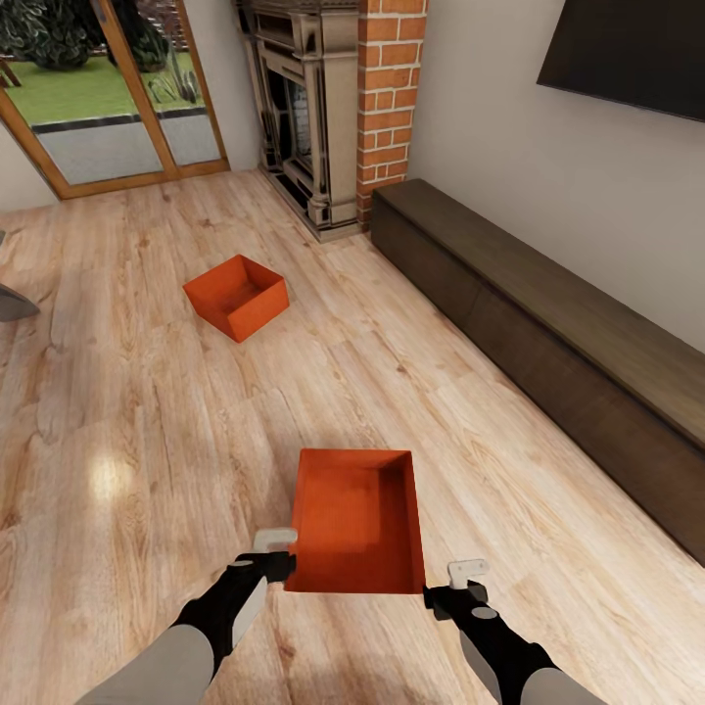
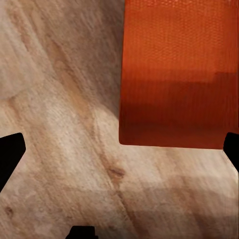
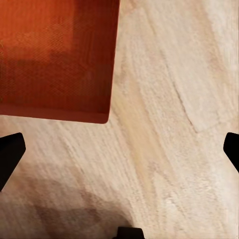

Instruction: Move the two storage containers from the living room to the garage. In the garage, place one container on the floor and stack the other container on top of it (either order is fine).

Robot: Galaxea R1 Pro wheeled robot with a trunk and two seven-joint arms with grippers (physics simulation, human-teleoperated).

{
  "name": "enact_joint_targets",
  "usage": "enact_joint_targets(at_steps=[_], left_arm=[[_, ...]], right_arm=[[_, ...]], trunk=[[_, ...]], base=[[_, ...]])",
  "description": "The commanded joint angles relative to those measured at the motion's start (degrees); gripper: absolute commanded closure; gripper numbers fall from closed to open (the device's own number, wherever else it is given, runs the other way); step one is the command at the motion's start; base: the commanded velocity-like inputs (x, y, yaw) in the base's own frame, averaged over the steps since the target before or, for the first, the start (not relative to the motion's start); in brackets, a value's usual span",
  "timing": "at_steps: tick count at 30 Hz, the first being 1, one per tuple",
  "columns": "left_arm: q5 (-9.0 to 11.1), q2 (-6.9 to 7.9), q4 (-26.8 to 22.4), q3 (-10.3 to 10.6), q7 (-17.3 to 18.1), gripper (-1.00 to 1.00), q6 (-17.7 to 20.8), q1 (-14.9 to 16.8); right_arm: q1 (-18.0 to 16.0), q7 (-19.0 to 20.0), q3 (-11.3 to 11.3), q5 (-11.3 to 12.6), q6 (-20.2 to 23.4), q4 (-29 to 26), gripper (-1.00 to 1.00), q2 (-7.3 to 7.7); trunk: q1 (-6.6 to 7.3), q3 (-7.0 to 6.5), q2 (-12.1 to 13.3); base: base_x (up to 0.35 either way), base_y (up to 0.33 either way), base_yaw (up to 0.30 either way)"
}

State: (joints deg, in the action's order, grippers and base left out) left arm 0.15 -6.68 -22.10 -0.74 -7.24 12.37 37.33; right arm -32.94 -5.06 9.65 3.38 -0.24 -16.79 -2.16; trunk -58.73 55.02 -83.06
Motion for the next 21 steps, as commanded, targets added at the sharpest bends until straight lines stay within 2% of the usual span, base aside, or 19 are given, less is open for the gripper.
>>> enact_joint_targets(at_steps=[1,10,21], left_arm=[[0.0,-0.20,-0.5,-0.1,-0.2,-1.00,0.3,0.0],[-0.1,-0.54,-1.0,0.0,-0.2,-1.00,0.4,0.0],[-0.1,-0.39,-2.3,0.2,-0.1,-1.00,0.4,0.0]], right_arm=[[0.0,-0.3,0.4,0.4,0.0,0.0,-1.00,-0.01],[0.0,-0.3,0.3,0.4,0.0,0.0,-1.00,-0.04],[0.0,-0.4,0.2,0.3,0.0,0.0,-1.00,-0.04]], trunk=[[0.00,0.03,0.0],[0.00,0.03,0.0],[-2.41,2.01,-4.4]], base=[[0.000,0.000,0.000],[0.000,0.000,0.000],[0.000,0.000,0.000]])
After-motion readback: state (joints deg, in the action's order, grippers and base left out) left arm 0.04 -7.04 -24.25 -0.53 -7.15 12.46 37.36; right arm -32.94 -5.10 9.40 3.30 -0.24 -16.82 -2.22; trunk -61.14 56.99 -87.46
